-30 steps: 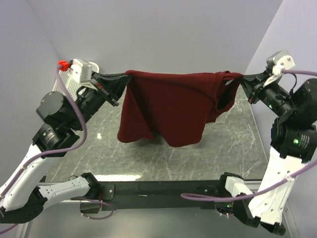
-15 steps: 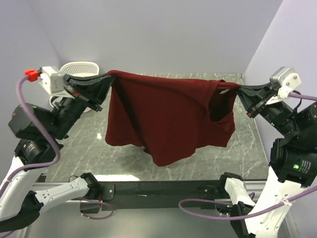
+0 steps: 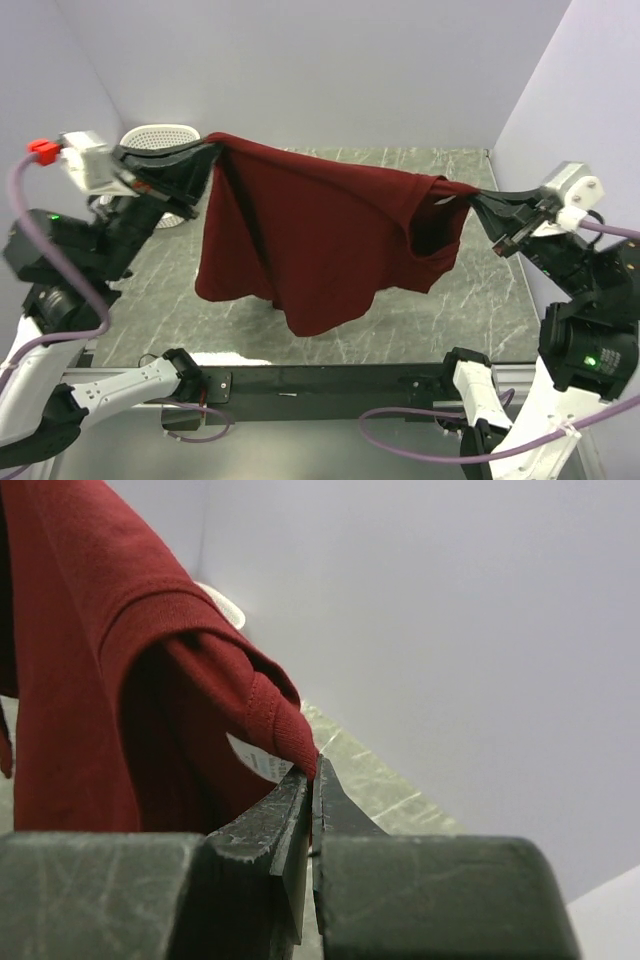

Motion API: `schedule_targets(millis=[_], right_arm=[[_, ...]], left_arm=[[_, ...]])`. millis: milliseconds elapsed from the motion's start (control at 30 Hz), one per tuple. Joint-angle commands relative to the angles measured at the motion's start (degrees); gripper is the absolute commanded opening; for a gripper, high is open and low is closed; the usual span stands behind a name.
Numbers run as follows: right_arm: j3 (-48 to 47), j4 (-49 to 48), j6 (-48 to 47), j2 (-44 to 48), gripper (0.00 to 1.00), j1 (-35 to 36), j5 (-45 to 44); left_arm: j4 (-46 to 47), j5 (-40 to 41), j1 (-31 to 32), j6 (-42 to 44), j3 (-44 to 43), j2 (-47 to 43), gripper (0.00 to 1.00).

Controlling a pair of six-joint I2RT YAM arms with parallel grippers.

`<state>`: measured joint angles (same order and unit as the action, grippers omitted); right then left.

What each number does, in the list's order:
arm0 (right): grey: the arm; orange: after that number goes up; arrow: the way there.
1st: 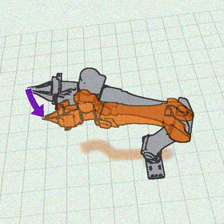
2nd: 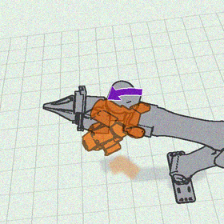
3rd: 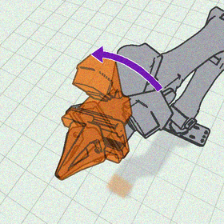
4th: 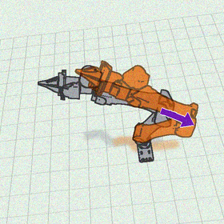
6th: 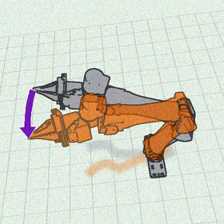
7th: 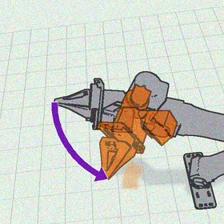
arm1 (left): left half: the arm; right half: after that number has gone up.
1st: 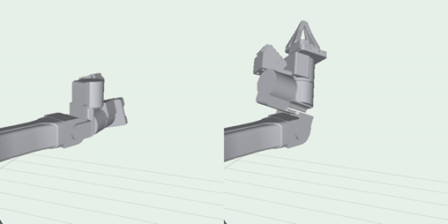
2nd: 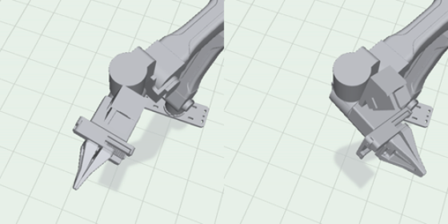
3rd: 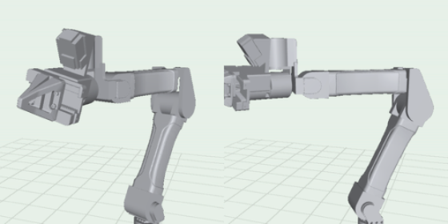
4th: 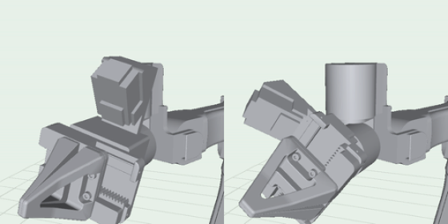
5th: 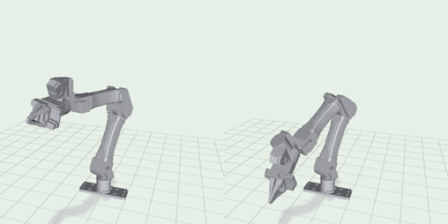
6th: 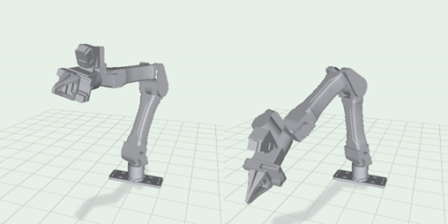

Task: Fold and stack the t-shirts
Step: Flatten the tshirt out

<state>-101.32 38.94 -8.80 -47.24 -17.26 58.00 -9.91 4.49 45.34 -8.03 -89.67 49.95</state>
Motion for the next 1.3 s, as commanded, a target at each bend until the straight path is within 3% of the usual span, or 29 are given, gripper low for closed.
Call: schedule_targets(millis=[0, 233, 400, 567, 733, 800, 833, 867, 967, 1067, 1167, 1267], right_arm=[[8.03, 0.61, -2.80, 1.27, 0.06, -0.41, -2.71], [27.82, 6.32, -14.65, 4.97, 0.06, -0.41, -7.80], [40.20, 8.35, -24.77, 3.65, 0.06, -0.32, -16.41], [47.78, 6.24, -29.17, 2.60, 0.06, -0.32, -20.73], [50.26, 5.44, -29.79, 0.31, 0.06, -0.32, -17.85], [48.77, 10.52, -34.16, -1.18, 0.06, -0.32, -14.25], [47.80, 14.81, -38.36, -1.62, 0.05, -0.24, -7.88], [46.66, 27.12, -51.54, -2.41, 0.05, -0.06, -5.29], [44.80, 43.89, -72.08, -2.24, 0.04, 2.13, -3.32], [49.62, 42.72, -72.94, 2.13, 0.04, 9.41, -11.11], [55.95, 38.60, -70.40, 6.27, 0.09, 13.72, -15.88], [59.82, 37.44, -69.86, 7.17, 0.14, 14.53, -19.58]], left_arm=[[2.70, 3.33, -0.17, 2.23, 2.73, 1.64, 0.01], [5.95, 3.07, -0.34, -1.37, 18.97, 4.71, 0.01], [8.94, 0.00, -0.87, -5.58, 27.34, 11.91, 0.00], [13.07, -3.43, -1.13, -9.54, 36.13, 17.01, 0.00], [13.87, -5.54, -1.66, -12.79, 41.14, 19.83, 0.01], [12.64, -6.86, -1.66, -13.93, 41.76, 21.06, 0.00], [12.46, -7.56, -1.75, -14.29, 42.72, 21.24, 0.01], [12.29, -8.61, -1.75, -14.64, 43.43, 21.24, 0.00], [12.37, -10.72, -1.66, -16.40, 46.86, 19.93, 0.01], [12.46, -12.92, -1.75, -18.33, 50.46, 17.82, 0.01], [12.11, -18.45, -1.66, -19.39, 52.75, 16.76, 0.01], [11.50, -23.20, -1.57, -20.97, 54.86, 16.14, 0.01]])
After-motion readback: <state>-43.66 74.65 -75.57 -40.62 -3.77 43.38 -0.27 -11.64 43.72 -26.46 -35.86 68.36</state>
